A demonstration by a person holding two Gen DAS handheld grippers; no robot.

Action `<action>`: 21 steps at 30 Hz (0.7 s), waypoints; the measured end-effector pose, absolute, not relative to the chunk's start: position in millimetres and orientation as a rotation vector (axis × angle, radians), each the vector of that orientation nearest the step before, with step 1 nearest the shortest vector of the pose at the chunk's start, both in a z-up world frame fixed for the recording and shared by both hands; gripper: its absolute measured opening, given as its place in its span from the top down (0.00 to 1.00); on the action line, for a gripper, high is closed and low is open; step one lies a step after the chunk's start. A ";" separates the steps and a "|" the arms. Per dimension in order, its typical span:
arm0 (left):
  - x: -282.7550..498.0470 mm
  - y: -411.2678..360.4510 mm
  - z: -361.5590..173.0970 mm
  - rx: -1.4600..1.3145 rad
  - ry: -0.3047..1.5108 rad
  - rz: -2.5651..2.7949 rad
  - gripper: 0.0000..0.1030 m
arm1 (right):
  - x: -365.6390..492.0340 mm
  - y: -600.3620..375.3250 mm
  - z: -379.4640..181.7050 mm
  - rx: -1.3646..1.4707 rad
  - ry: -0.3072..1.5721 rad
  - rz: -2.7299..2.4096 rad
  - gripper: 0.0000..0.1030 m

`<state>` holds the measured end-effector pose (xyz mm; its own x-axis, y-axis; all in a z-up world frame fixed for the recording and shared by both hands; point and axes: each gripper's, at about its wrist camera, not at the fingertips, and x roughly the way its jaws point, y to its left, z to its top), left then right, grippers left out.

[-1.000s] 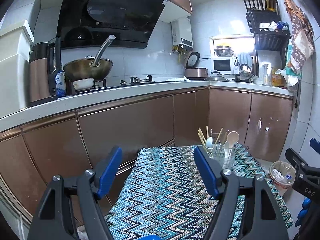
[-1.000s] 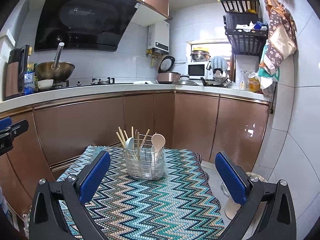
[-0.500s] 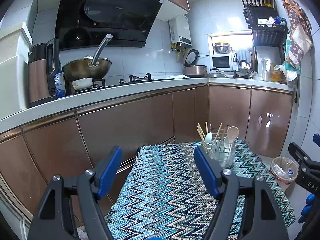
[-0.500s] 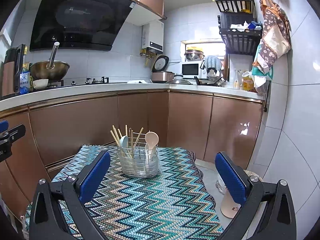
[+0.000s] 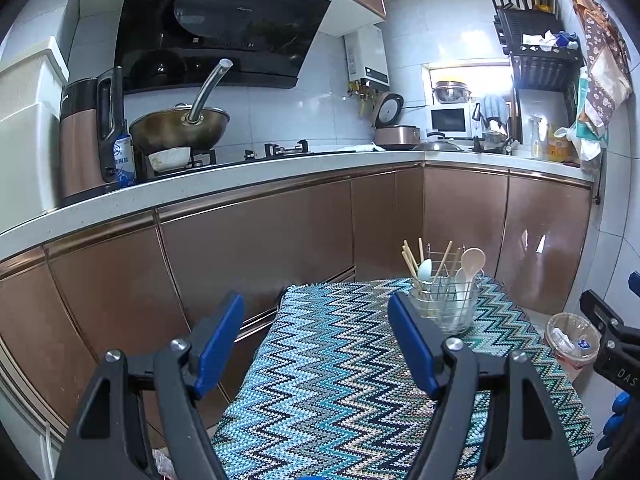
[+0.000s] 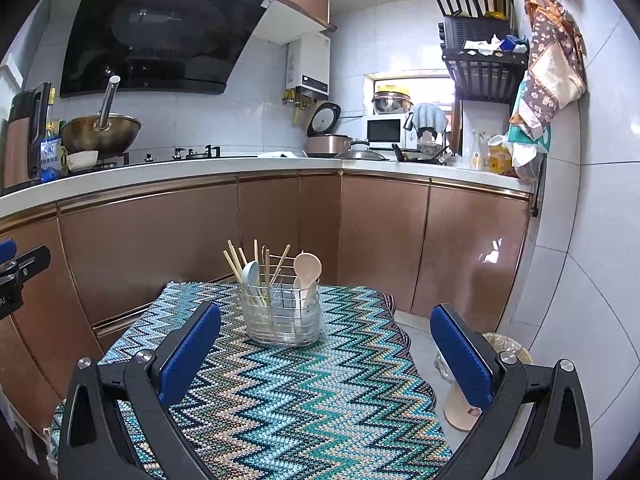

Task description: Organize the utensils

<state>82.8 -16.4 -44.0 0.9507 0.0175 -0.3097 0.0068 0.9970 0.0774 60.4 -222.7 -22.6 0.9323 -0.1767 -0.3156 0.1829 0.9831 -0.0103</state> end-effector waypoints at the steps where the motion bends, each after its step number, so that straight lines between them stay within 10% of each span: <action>1: 82.5 -16.7 -44.9 0.079 0.316 0.007 0.29 | 60.7 -223.1 -22.4 0.019 0.322 -0.185 0.00; 21: 79.3 -16.9 -46.5 0.082 0.314 0.022 0.29 | 56.3 -227.8 -23.8 0.024 0.318 -0.201 0.00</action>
<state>79.3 -16.9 -46.5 0.9509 0.0346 -0.3077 -0.0090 0.9964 0.0842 56.3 -227.8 -23.8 0.9301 -0.1925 -0.3127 0.2001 0.9797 -0.0080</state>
